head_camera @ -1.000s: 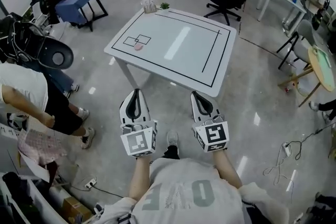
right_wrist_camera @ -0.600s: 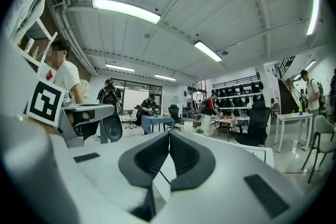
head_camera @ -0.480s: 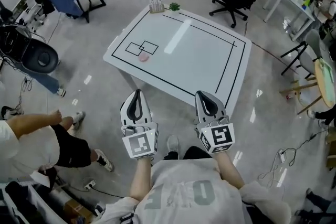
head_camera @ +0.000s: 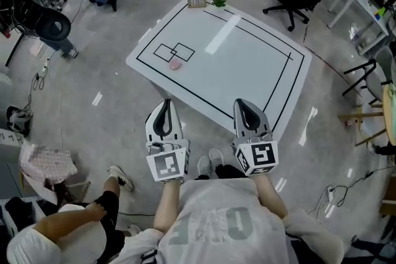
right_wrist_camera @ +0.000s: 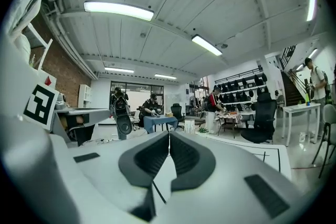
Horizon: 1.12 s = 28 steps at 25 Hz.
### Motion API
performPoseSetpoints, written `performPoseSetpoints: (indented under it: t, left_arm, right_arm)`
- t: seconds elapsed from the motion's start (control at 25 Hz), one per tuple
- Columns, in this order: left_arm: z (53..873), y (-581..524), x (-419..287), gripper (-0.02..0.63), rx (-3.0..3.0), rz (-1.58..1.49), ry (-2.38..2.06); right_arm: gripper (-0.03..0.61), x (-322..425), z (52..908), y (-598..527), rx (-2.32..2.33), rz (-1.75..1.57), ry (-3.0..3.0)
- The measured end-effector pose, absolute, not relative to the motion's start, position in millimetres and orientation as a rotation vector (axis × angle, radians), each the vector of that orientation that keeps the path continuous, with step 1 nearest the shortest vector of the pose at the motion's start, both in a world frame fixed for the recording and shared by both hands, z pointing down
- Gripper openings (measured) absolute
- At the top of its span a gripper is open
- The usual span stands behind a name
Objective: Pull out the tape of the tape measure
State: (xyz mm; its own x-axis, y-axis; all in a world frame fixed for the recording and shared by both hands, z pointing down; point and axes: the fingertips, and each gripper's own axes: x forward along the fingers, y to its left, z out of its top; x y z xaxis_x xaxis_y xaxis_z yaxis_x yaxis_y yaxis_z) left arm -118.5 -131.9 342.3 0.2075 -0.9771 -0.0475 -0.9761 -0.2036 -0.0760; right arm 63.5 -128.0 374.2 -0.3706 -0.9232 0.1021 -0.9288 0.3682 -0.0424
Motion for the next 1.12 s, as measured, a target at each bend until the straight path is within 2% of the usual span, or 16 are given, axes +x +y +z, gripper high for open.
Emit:
performPoseSetpoints:
  t: [0.28, 0.32, 0.36, 0.4, 0.52, 0.88, 1.12]
  left_arm:
    - [333.3, -149.6, -101.3, 0.033, -2.329, -0.027, 1.922]
    - [332.0, -152.0, -99.8, 0.072, -2.32, -0.027, 1.92]
    - [330.9, -154.4, -98.5, 0.188, -2.314, -0.023, 1.918]
    - [330.1, -156.7, -98.2, 0.249, -2.309, -0.018, 1.92]
    - [327.4, -161.8, -100.8, 0.298, -2.302, 0.014, 1.941]
    - [327.1, -167.3, -116.3, 0.301, -2.296, 0.038, 1.997]
    - [334.1, -184.7, -145.8, 0.301, -2.231, -0.045, 2.049]
  right_arm:
    - [0.033, 81.5, 374.6, -151.1, 1.709, 0.187, -2.594]
    - [0.067, 82.2, 375.4, -153.8, 1.702, 0.197, -2.6]
    - [0.22, 82.5, 377.2, -156.7, 1.694, 0.211, -2.603]
    - [0.288, 82.8, 379.4, -159.4, 1.688, 0.223, -2.602]
    - [0.296, 82.6, 385.0, -164.2, 1.663, 0.234, -2.596]
    - [0.296, 64.5, 380.9, -177.9, 1.574, 0.24, -2.658]
    - [0.296, 5.5, 388.4, -223.4, 1.285, 0.262, -2.717]
